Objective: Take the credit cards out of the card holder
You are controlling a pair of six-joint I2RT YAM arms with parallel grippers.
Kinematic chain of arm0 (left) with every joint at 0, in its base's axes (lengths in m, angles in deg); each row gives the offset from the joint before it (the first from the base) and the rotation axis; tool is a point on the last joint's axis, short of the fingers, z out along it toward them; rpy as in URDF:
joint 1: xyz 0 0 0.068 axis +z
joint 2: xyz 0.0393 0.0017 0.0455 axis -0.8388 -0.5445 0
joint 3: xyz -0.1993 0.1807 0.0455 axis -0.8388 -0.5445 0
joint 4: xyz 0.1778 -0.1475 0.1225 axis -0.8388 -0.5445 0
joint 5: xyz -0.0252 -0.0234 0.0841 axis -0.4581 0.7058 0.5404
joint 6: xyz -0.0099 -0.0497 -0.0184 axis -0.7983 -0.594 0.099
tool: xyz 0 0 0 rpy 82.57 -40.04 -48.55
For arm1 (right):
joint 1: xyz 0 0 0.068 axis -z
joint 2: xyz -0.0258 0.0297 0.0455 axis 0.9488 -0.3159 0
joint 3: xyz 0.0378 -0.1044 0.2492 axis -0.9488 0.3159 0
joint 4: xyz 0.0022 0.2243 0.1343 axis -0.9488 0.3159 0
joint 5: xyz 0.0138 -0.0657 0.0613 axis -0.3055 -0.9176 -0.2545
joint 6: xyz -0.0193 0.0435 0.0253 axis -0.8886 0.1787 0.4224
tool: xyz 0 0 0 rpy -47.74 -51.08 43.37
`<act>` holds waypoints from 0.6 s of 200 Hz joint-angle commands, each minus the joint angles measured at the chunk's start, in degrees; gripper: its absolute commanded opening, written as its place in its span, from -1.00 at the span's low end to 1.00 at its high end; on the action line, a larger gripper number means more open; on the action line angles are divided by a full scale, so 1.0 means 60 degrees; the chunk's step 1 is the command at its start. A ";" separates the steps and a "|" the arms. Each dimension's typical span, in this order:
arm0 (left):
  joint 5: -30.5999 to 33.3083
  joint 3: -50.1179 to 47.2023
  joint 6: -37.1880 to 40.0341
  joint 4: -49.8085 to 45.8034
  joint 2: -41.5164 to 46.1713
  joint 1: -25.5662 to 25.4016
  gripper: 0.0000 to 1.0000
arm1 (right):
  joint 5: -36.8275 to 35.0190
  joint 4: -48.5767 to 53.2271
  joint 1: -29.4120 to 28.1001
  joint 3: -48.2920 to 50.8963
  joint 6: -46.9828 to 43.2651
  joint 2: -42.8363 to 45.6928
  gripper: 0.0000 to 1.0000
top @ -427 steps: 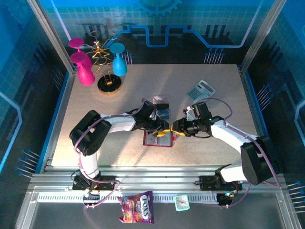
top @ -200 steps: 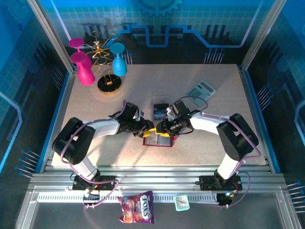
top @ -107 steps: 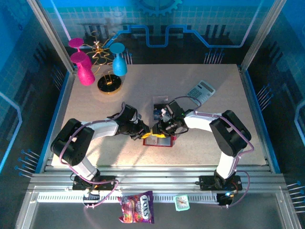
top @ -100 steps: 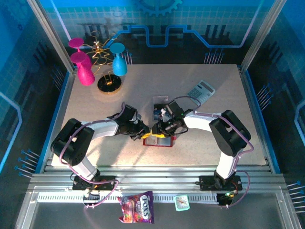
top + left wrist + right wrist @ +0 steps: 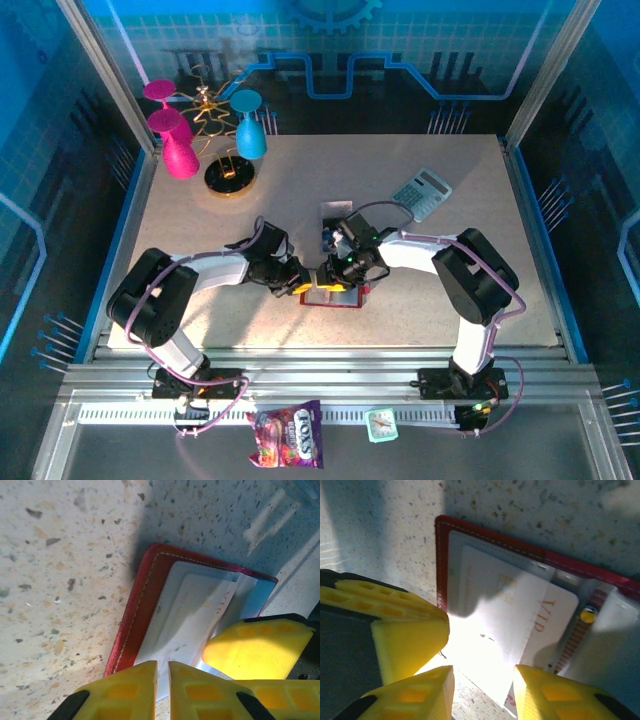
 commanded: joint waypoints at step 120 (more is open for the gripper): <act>0.0051 -0.0017 0.0174 -0.0277 -0.0099 0.0026 -0.70 | -0.0839 0.1581 -0.0182 -0.0677 -0.0725 0.0152 -0.17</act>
